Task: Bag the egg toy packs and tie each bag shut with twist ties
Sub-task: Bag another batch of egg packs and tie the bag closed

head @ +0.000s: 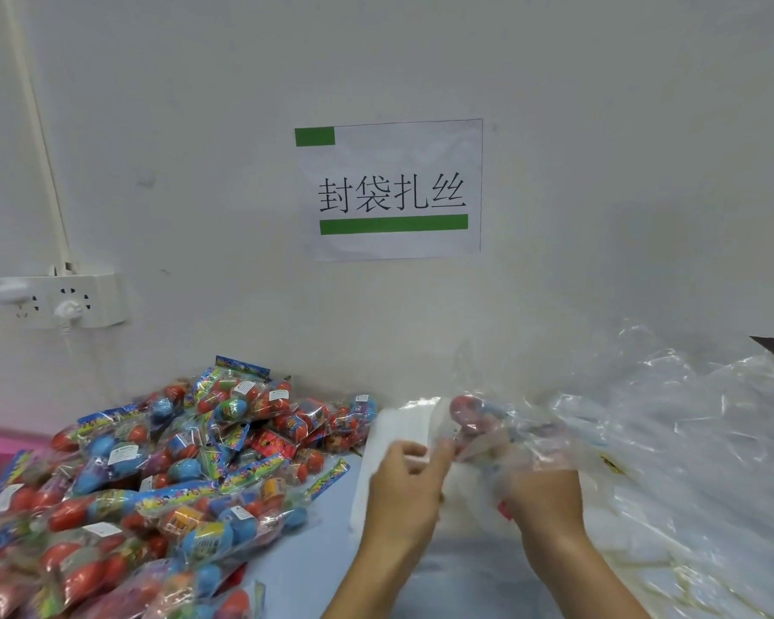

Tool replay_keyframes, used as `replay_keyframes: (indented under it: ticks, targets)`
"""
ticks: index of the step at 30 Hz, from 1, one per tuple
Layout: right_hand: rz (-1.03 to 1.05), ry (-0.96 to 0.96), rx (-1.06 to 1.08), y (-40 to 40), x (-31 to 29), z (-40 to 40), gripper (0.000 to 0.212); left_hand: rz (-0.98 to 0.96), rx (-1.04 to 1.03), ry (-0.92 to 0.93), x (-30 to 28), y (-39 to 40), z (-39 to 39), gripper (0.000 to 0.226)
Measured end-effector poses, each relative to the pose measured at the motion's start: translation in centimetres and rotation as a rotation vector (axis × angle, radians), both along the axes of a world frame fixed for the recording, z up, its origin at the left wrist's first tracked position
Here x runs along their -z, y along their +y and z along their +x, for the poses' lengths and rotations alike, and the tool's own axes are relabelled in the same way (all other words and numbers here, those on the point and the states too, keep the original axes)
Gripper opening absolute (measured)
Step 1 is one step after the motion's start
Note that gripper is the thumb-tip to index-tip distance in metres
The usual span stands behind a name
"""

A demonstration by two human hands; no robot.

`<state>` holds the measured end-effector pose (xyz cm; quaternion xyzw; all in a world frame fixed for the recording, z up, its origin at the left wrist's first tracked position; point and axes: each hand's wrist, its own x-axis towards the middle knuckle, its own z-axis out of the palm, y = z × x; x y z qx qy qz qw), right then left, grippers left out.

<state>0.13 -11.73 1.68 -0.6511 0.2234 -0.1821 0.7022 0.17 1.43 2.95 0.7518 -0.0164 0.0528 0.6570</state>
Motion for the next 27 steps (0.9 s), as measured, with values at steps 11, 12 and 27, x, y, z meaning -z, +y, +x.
replay_keyframes:
  ticks: [11, 12, 27]
  targets:
    - [0.498, -0.207, -0.104, 0.3, 0.0, 0.5, 0.015, 0.220, 0.295, 0.043, 0.5, -0.1, -0.5, 0.049]
    - [0.567, -0.262, -0.135, 0.2, -0.2, 0.4, 0.021, 0.200, 0.231, 0.034, 0.3, 0.1, -0.5, 0.052]
    - [0.812, -0.264, -0.646, 2.1, -1.5, -1.9, 0.025, -0.625, 0.265, -0.061, 0.2, 0.4, 0.7, 0.079]
